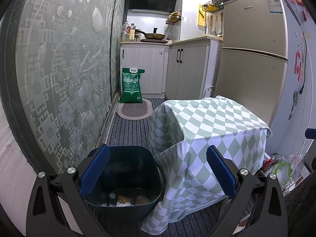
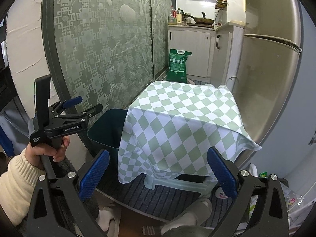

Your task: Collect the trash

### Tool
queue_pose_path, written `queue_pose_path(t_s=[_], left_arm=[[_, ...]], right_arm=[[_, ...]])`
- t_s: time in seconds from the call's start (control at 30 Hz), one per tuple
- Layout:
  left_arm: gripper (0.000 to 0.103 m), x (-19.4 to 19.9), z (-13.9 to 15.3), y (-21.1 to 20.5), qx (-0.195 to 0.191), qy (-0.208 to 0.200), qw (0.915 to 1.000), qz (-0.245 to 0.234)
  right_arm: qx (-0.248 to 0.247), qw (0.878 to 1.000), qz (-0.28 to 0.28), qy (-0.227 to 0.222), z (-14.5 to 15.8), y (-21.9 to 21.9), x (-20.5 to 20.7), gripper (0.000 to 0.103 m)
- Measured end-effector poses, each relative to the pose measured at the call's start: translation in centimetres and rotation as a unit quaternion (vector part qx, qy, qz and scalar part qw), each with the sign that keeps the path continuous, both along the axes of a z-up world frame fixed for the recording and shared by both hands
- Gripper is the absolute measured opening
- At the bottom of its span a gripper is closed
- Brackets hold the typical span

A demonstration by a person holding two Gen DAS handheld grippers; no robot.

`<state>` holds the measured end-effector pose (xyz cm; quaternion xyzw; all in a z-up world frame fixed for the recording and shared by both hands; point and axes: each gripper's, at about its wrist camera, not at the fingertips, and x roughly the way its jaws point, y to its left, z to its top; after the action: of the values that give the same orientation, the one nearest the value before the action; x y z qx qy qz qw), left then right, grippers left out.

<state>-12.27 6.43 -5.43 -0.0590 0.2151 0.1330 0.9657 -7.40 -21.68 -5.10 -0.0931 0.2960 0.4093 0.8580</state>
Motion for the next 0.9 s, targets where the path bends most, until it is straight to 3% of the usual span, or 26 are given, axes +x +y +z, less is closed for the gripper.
queue_pose_path(t_s=[0.9], left_arm=[[0.1,0.01,0.03,-0.35,0.001,0.0,1.0,-0.004]], right_arm=[[0.008,1.0,0.0,0.006,0.13,-0.1,0.08,0.1]])
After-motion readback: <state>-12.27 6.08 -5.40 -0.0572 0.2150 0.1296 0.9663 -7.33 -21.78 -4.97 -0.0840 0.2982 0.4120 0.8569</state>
